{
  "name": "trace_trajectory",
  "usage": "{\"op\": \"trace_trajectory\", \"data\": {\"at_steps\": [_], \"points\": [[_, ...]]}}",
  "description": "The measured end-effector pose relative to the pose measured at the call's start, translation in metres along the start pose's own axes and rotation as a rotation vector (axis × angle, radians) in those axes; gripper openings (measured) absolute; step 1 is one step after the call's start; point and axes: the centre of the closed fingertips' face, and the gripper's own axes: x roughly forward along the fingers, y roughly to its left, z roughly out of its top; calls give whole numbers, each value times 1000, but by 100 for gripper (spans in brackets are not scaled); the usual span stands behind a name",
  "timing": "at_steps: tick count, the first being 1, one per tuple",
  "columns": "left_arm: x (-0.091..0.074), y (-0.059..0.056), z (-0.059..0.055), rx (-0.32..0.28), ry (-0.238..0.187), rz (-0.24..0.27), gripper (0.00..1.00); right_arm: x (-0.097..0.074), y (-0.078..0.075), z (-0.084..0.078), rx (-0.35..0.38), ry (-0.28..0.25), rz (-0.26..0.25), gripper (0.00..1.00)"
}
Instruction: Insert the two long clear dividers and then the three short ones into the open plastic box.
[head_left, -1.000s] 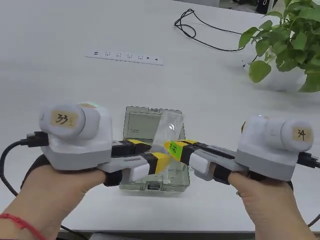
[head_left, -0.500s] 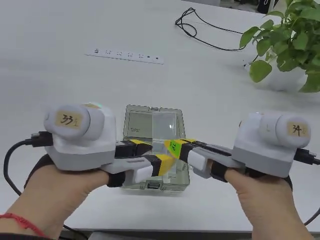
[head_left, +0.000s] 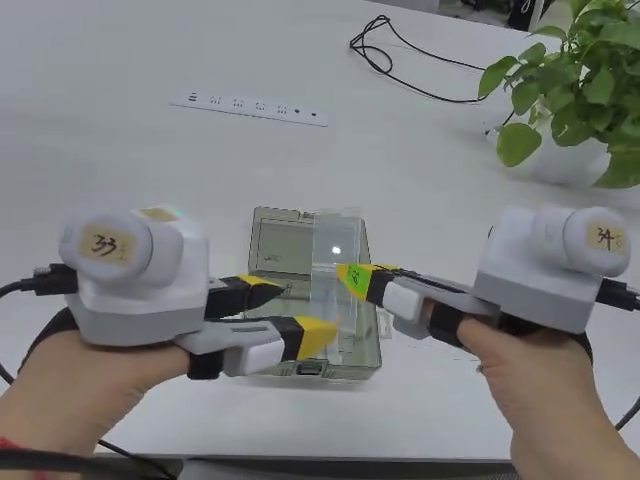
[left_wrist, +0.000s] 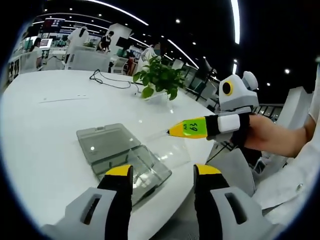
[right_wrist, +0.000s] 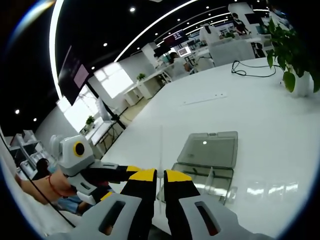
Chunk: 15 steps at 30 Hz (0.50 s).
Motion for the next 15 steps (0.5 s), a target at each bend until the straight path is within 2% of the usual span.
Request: {"op": "trace_trajectory", "data": {"at_steps": [7,15], "points": [[-10,6,-6,71,13,-24,64,8,4,-1,29,35,-16,7],[-18,12,-19,152,46,-65,83,18,1,-10,65,119,-53,7]]}}
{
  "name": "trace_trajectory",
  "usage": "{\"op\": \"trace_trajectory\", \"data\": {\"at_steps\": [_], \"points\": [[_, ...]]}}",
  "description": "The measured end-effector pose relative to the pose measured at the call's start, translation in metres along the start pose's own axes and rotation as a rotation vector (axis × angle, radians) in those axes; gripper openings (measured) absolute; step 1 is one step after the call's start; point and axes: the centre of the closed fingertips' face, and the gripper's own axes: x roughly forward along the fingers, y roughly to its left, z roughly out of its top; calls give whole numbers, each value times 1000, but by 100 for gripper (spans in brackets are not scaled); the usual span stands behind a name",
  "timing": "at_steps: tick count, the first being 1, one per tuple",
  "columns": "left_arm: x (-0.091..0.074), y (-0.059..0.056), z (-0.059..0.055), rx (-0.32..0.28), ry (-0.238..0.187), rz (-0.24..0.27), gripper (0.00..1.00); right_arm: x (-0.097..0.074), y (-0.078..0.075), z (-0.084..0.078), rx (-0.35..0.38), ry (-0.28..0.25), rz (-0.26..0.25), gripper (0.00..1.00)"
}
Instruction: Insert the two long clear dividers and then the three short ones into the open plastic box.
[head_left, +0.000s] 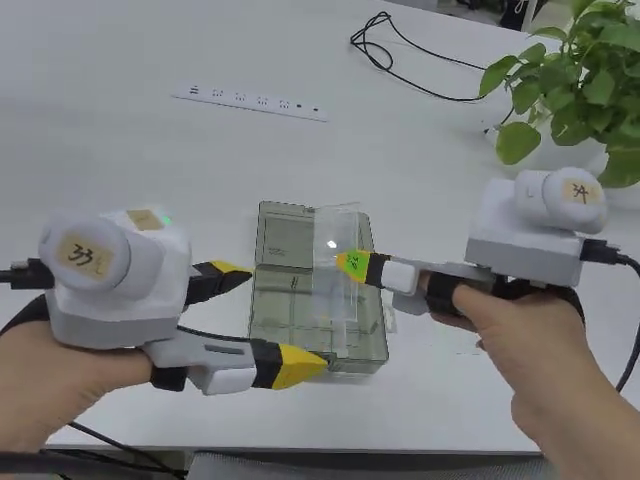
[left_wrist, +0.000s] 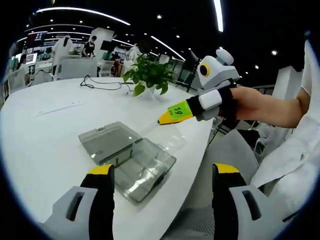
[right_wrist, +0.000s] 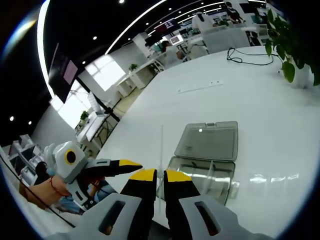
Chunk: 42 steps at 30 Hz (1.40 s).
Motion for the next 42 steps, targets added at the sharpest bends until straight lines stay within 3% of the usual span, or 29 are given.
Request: {"op": "trace_trajectory", "data": {"at_steps": [8,11,18,26,42], "points": [[-6,7,-17,67,41,-42,98,10,-5,-2,51,80,-60,7],[-6,10,-23,88,64,-54,99,13,-12,-5,72,122,-82,7],[-8,17,-28,104,72,-81,100,24,-23,-15,124,187,-135,7],[-9,21,-30,104,63,-121,100,35,-31,-32,178,283,-183,7],[-9,23,-28,83,34,-161,100,54,-52,-45,225,357,-258,7]]}}
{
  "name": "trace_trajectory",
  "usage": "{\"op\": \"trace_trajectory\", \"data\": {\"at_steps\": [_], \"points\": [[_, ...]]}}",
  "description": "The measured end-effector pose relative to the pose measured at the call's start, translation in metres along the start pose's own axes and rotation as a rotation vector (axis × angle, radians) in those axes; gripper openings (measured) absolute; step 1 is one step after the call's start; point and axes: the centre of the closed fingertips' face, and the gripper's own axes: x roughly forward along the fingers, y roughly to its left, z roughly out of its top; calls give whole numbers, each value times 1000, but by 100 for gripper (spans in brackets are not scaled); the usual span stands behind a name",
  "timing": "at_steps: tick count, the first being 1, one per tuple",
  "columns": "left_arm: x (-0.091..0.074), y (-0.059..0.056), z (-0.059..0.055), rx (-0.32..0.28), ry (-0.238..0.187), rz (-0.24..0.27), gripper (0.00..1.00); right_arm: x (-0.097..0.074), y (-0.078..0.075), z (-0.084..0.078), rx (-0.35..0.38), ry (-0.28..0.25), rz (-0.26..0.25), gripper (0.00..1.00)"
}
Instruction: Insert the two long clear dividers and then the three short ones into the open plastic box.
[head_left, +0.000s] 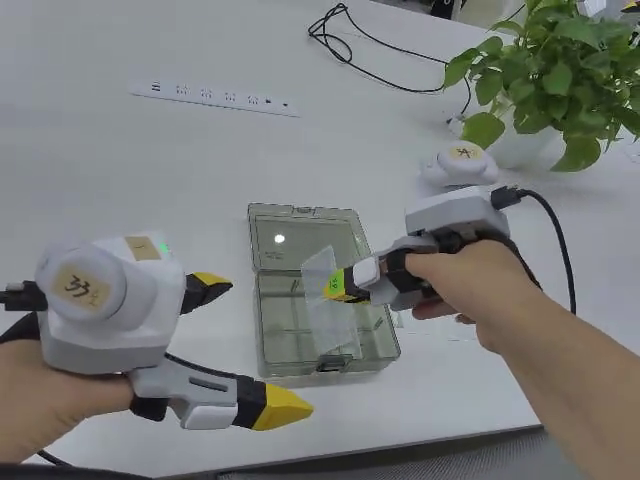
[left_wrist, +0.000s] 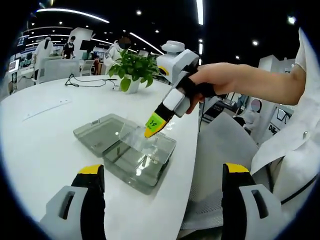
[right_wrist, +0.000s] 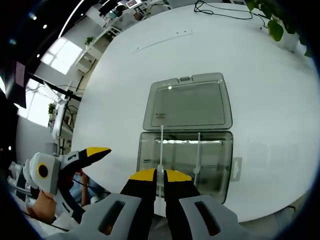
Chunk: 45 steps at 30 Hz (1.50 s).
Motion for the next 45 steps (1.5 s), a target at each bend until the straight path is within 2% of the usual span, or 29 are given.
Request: {"op": "trace_trajectory", "data": {"at_steps": [8,24,36,45], "points": [[1,1,0,-11,-9,-5,100,9,-4,-4,0,22,-22,6],[1,1,-1,-21,-13,-12,99,18,-13,-3,-22,22,-52,7],[2,1,-2,-28,-14,-15,99,21,-9,-7,-54,25,-64,7],[1,3,-2,-31,-13,-11,99,19,0,-13,-134,41,-100,7]]}}
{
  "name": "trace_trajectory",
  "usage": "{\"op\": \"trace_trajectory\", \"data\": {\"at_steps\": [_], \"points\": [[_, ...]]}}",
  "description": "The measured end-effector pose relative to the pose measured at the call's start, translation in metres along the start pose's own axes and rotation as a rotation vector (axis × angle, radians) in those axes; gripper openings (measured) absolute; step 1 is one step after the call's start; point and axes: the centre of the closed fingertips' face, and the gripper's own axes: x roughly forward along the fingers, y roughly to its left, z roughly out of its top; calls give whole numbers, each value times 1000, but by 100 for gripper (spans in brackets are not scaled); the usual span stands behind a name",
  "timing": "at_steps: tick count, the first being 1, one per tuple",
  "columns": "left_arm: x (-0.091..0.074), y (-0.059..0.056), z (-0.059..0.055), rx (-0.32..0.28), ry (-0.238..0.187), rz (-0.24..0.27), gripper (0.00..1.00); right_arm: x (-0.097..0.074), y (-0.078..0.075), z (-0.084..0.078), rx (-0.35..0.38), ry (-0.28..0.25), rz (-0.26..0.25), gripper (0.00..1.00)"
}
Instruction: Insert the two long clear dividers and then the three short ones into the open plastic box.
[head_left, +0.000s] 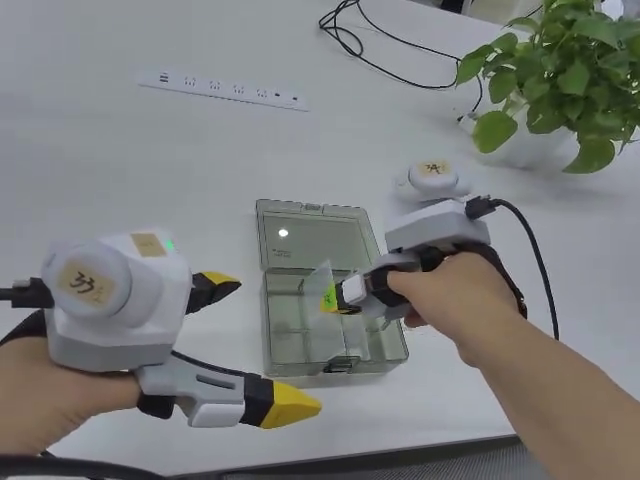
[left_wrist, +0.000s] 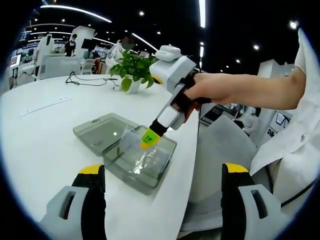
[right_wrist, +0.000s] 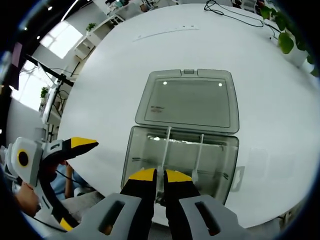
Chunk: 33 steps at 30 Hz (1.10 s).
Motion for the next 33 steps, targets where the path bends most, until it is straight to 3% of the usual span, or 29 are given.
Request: {"op": "trace_trajectory", "data": {"at_steps": [12,24,33], "points": [[0,1,-1,-6,0,4,99,2,6,-1,-90,10,-39,7],[1,1,-1,2,9,1,100,17,4,3,-93,10,21,9],[0,3,0,3,11,9,99,29,-1,2,-99,8,36,10]]}}
